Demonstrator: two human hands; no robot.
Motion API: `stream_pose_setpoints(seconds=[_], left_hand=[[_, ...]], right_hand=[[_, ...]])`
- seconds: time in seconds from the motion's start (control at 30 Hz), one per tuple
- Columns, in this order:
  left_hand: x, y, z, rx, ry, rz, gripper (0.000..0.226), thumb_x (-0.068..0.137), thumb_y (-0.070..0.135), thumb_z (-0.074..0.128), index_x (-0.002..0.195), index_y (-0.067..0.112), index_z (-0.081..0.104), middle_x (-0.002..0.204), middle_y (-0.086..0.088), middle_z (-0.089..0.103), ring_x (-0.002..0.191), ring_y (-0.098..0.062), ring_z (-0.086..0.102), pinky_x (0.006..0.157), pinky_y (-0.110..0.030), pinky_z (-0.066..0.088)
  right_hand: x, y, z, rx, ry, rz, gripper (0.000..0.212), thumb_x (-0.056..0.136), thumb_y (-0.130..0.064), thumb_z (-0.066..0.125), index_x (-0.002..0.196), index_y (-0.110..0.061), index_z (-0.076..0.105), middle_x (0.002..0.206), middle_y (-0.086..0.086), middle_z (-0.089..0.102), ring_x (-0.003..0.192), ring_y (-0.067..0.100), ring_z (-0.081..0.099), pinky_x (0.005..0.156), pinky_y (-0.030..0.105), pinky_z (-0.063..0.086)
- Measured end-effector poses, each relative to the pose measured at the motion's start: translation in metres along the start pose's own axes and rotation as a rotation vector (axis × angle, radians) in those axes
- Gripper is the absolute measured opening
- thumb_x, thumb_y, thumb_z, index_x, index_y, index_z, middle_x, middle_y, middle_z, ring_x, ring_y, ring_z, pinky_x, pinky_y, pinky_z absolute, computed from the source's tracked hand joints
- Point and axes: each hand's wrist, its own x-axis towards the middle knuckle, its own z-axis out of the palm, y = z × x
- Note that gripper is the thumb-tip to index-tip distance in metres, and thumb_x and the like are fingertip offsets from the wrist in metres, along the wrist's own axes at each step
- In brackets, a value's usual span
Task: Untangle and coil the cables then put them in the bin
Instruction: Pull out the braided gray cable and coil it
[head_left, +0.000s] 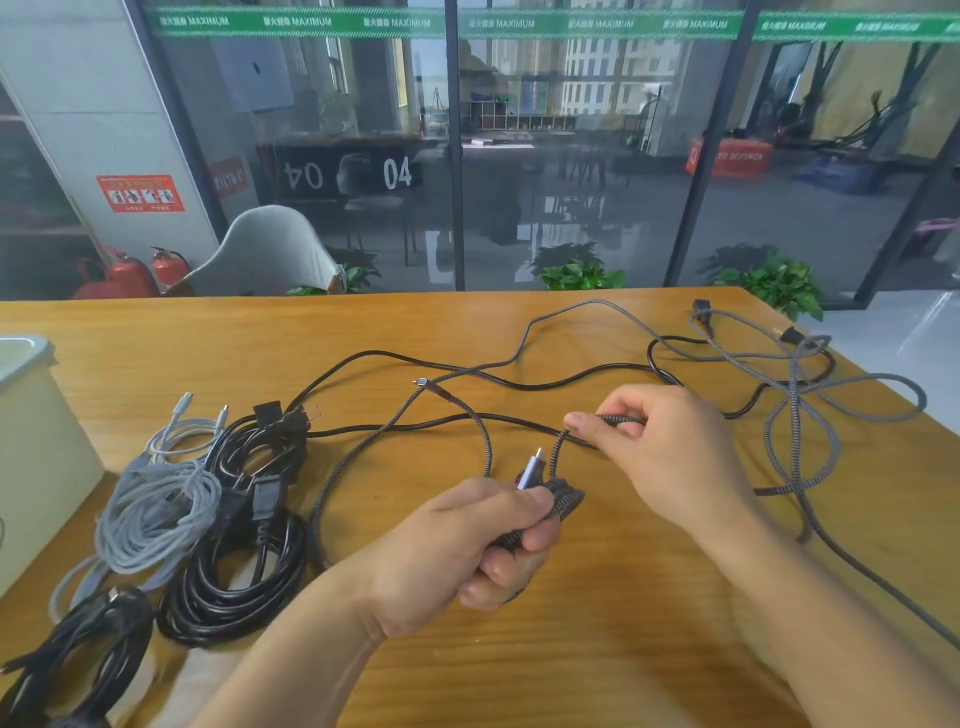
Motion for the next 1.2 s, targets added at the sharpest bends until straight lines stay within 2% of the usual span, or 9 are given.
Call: stream_pose_setpoints(seconds=[0.17, 0.33, 0.47, 0.57, 0.7, 0.87, 1.03, 1.13, 1.2], left_hand=[[0.005, -0.006, 0.006, 0.07, 0.105, -0.019, 0.035, 0.101, 0.043, 0.043, 0.085, 0.013, 0.047, 0.065, 0.002, 0.029, 0.057, -0.016, 0.023, 0.051, -0.022, 0.022], [0.01, -0.008, 0.01, 0.053, 0.264, 0.04, 0.04, 0.096, 0.044, 0.046, 0.083, 0.006, 0.045, 0.064, 0.003, 0.031, 0.058, -0.014, 0.026, 0.05, -0.02, 0.024], [0.014, -0.012, 0.01, 0.056, 0.378, 0.081, 0.045, 0.106, 0.041, 0.045, 0.081, 0.003, 0.04, 0.065, 0.003, 0.028, 0.058, -0.014, 0.023, 0.049, -0.02, 0.022], [0.016, -0.014, 0.011, 0.076, 0.459, 0.094, 0.036, 0.11, 0.032, 0.04, 0.082, 0.01, 0.044, 0.063, 0.004, 0.031, 0.055, -0.012, 0.025, 0.048, -0.019, 0.024], [0.017, -0.015, 0.01, 0.045, 0.567, 0.129, 0.035, 0.11, 0.031, 0.04, 0.082, 0.011, 0.045, 0.062, 0.005, 0.033, 0.054, -0.012, 0.027, 0.047, -0.018, 0.026], [0.018, -0.014, 0.002, 0.006, 0.684, 0.176, 0.037, 0.11, 0.031, 0.04, 0.081, 0.01, 0.043, 0.064, 0.0, 0.029, 0.055, -0.014, 0.022, 0.046, -0.019, 0.024], [0.015, -0.013, -0.003, -0.018, 0.771, 0.194, 0.039, 0.11, 0.032, 0.039, 0.081, 0.007, 0.042, 0.066, -0.002, 0.028, 0.054, -0.013, 0.022, 0.046, -0.021, 0.023], [0.011, -0.008, -0.005, -0.07, 0.81, 0.229, 0.038, 0.11, 0.039, 0.036, 0.086, 0.012, 0.047, 0.067, -0.001, 0.03, 0.058, -0.015, 0.022, 0.051, -0.027, 0.02], [0.008, -0.004, -0.006, -0.079, 0.832, 0.243, 0.046, 0.109, 0.048, 0.033, 0.084, 0.011, 0.045, 0.067, -0.002, 0.03, 0.064, -0.023, 0.019, 0.057, -0.034, 0.018]], right_hand=[[-0.004, -0.012, -0.002, 0.186, -0.02, -0.01, 0.032, 0.092, -0.045, 0.074, 0.069, -0.023, 0.069, 0.047, -0.012, 0.046, 0.047, 0.007, 0.04, 0.047, 0.018, 0.034], [-0.01, -0.023, -0.004, 0.339, -0.046, 0.009, 0.029, 0.099, -0.041, 0.064, 0.08, -0.021, 0.074, 0.074, 0.005, 0.072, 0.07, 0.028, 0.063, 0.069, 0.044, 0.052], [-0.014, -0.028, -0.001, 0.436, -0.127, 0.055, 0.029, 0.102, -0.031, 0.061, 0.075, -0.033, 0.073, 0.059, -0.009, 0.053, 0.053, 0.012, 0.042, 0.054, 0.034, 0.036], [-0.018, -0.034, 0.001, 0.491, -0.213, 0.076, 0.026, 0.104, -0.027, 0.059, 0.082, -0.028, 0.073, 0.061, -0.01, 0.053, 0.052, 0.012, 0.043, 0.052, 0.037, 0.039], [-0.027, -0.045, 0.003, 0.44, -0.289, 0.038, 0.021, 0.104, -0.027, 0.056, 0.088, -0.023, 0.068, 0.067, -0.006, 0.064, 0.054, 0.011, 0.057, 0.062, 0.04, 0.059], [-0.033, -0.054, 0.003, 0.346, -0.39, 0.052, 0.027, 0.108, -0.031, 0.048, 0.09, -0.023, 0.067, 0.08, -0.005, 0.074, 0.074, 0.011, 0.073, 0.076, 0.038, 0.062], [-0.04, -0.061, 0.005, 0.242, -0.584, 0.049, 0.033, 0.11, -0.039, 0.038, 0.091, -0.028, 0.063, 0.088, -0.003, 0.076, 0.07, 0.019, 0.073, 0.063, 0.04, 0.062], [-0.043, -0.065, 0.006, 0.152, -0.684, 0.017, 0.036, 0.112, -0.038, 0.034, 0.085, -0.025, 0.054, 0.071, -0.003, 0.073, 0.052, 0.014, 0.062, 0.055, 0.027, 0.047], [-0.046, -0.068, 0.01, 0.139, -0.726, 0.01, 0.035, 0.112, -0.036, 0.034, 0.082, -0.026, 0.048, 0.061, -0.004, 0.065, 0.048, 0.01, 0.049, 0.055, 0.028, 0.043]])
